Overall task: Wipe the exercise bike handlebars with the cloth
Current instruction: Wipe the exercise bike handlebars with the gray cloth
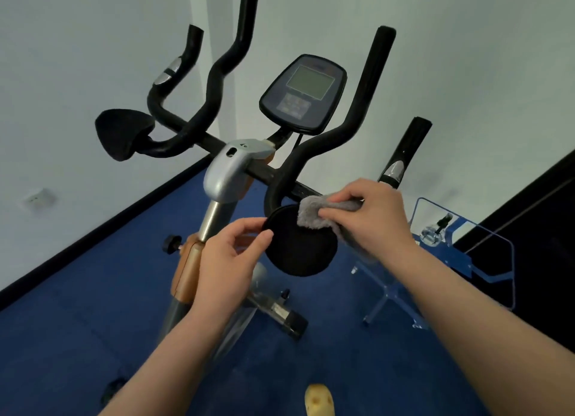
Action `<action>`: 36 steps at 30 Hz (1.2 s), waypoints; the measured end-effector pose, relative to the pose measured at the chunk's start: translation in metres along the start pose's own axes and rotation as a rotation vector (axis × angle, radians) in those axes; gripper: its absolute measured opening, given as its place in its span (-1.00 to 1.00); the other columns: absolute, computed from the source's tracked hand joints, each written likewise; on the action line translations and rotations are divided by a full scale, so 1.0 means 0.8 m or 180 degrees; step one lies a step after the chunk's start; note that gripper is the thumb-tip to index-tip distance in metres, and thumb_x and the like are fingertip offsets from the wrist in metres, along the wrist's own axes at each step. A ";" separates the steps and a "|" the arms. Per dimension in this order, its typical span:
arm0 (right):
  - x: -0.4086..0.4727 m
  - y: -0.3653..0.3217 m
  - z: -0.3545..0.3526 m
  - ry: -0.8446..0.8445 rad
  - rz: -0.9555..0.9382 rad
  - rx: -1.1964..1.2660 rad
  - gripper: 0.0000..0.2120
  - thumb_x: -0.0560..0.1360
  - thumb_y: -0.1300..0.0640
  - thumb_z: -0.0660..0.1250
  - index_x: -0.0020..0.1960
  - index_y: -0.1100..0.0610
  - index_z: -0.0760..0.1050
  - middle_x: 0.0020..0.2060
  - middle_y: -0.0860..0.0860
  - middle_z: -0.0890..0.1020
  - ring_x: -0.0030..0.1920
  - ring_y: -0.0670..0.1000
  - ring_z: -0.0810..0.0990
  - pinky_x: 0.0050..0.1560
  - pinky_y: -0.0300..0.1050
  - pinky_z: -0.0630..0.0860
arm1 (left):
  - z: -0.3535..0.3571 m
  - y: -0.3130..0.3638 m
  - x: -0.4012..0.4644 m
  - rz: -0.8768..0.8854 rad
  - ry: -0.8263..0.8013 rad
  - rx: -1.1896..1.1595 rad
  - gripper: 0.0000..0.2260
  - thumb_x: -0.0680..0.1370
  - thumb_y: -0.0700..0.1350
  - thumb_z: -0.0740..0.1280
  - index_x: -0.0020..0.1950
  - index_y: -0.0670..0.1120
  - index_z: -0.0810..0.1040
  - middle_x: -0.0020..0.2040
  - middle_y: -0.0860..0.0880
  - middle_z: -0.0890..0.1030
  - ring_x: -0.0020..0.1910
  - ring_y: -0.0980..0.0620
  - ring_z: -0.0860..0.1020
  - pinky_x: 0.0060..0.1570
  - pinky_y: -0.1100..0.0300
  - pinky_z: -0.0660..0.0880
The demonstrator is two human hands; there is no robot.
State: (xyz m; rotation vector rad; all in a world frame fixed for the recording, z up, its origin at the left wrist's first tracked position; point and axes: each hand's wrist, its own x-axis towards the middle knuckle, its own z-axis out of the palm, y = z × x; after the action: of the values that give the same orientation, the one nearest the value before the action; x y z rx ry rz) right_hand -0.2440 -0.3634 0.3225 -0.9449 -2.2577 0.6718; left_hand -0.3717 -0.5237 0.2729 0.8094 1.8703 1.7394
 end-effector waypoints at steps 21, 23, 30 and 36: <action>0.050 0.020 -0.037 -0.0055 -0.0424 0.0182 -0.87 0.33 -0.04 0.50 -0.13 -0.07 0.67 -0.17 -0.16 0.63 -0.10 -0.16 0.57 -0.02 -0.21 0.48 | 0.071 0.011 0.030 0.0982 0.1033 0.1485 -0.78 0.51 -0.08 0.32 0.14 0.10 0.49 0.18 0.13 0.47 0.21 0.20 0.39 0.23 0.34 0.24; 0.042 0.037 -0.025 -0.0755 -0.0625 -0.0374 -0.80 0.39 -0.06 0.45 -0.02 -0.03 0.67 -0.11 -0.11 0.63 -0.05 -0.08 0.54 0.06 -0.05 0.47 | 0.083 0.011 0.044 0.0984 0.1175 0.1742 -0.80 0.52 -0.08 0.30 0.14 0.01 0.52 0.20 0.06 0.49 0.22 0.10 0.41 0.24 0.18 0.29; 0.039 0.041 0.008 -0.0517 -0.1499 -0.1339 -0.87 0.39 -0.03 0.41 -0.14 0.01 0.63 -0.29 -0.08 0.70 -0.31 0.02 0.63 -0.16 -0.07 0.45 | 0.089 -0.014 0.053 0.1296 0.1484 0.2080 -0.85 0.56 -0.06 0.23 0.04 -0.04 0.56 0.11 0.00 0.56 0.08 0.03 0.52 0.05 0.10 0.45; 0.068 0.030 0.021 -0.1093 -0.0986 -0.0929 -0.81 0.42 -0.15 0.37 -0.03 -0.13 0.65 -0.29 0.00 0.67 -0.24 0.07 0.58 -0.23 -0.05 0.47 | 0.091 -0.013 0.051 0.1336 0.1522 0.2021 -0.86 0.55 -0.06 0.23 0.02 -0.05 0.55 0.09 -0.01 0.56 0.04 0.03 0.51 -0.02 0.06 0.47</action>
State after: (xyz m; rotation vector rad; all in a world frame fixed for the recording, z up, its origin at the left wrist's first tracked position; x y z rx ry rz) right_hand -0.2753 -0.3112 0.3128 -0.6172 -2.7870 0.3945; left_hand -0.3528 -0.4434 0.2581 1.1548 2.8232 1.6783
